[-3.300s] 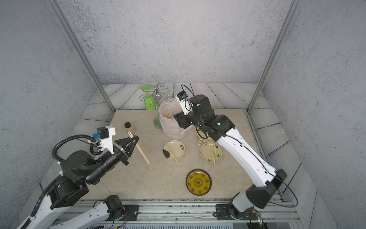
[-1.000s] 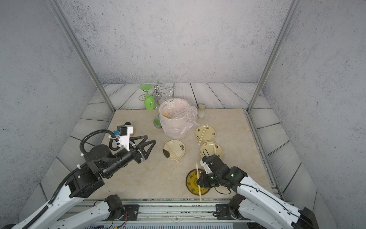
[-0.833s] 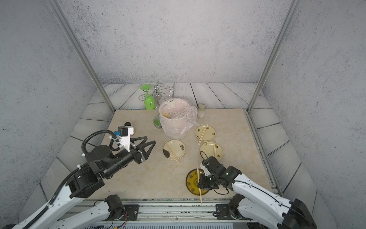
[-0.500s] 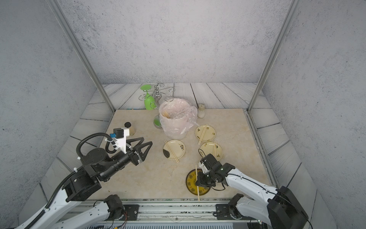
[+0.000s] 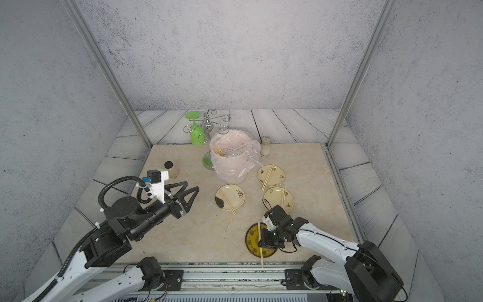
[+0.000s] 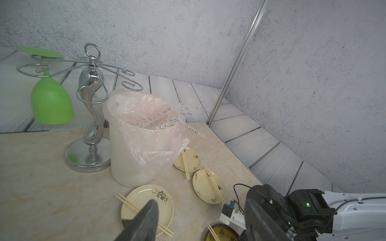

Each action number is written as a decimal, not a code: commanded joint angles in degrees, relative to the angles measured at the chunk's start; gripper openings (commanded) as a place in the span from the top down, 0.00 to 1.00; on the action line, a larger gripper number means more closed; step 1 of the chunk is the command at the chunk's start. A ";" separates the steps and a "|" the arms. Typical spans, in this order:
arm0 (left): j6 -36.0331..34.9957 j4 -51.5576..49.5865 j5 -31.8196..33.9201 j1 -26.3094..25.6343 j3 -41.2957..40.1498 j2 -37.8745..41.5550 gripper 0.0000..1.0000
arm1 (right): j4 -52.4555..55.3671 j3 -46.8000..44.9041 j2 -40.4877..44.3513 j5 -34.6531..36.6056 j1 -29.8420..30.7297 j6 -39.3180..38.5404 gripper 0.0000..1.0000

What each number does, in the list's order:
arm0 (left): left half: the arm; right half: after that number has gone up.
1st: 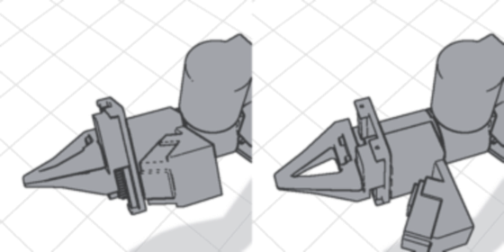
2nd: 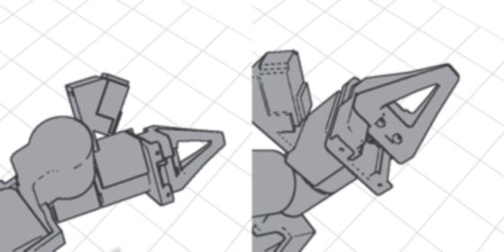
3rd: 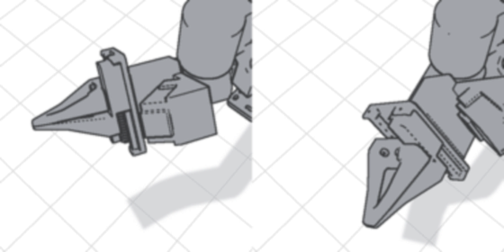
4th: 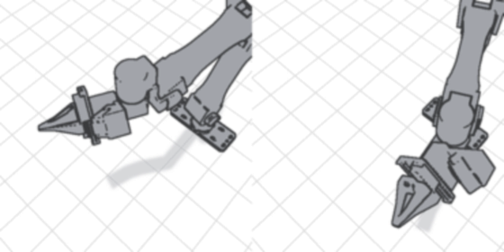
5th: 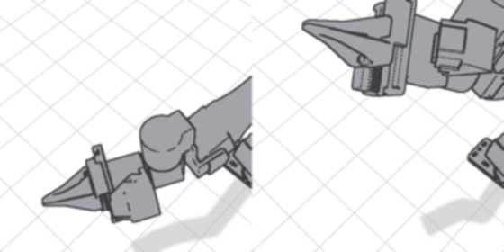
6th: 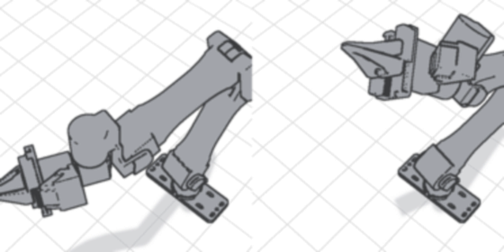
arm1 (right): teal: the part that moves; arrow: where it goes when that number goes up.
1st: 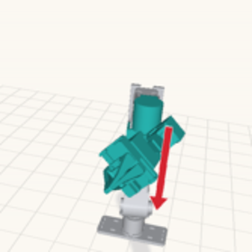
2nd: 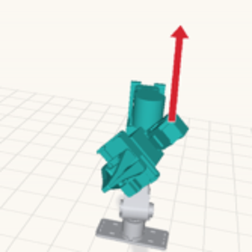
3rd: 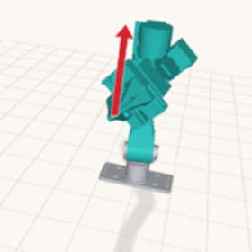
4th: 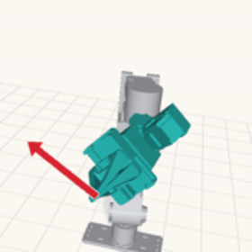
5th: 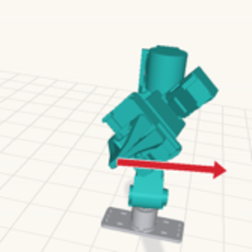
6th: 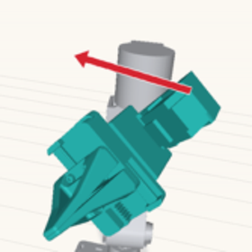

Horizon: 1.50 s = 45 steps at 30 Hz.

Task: Remove the packaging of disposable chopsticks
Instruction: Place the disposable chopsticks on the plate.

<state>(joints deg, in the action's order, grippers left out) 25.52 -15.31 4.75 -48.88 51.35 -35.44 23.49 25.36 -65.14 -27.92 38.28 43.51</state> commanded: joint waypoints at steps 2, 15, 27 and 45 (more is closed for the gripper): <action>-0.39 -0.13 0.87 0.15 -0.53 0.80 0.32 | -1.15 -1.00 -1.25 0.15 -0.38 -0.68 0.98; -0.28 0.30 0.69 0.16 -0.73 1.21 0.32 | -2.33 -2.93 -1.15 1.06 -0.90 -1.14 0.88; -0.44 0.27 1.09 0.11 -0.90 1.49 0.32 | 1.40 -1.64 2.25 3.31 -1.02 -1.16 0.74; -3.98 -3.32 15.90 0.12 -1.08 2.89 0.33 | 21.72 5.43 18.19 12.13 -1.01 1.49 0.53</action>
<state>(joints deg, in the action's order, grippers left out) 23.79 -17.10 11.49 -48.88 50.83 -33.06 36.03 27.81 -51.11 -20.88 37.52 43.92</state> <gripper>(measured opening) 0.673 0.466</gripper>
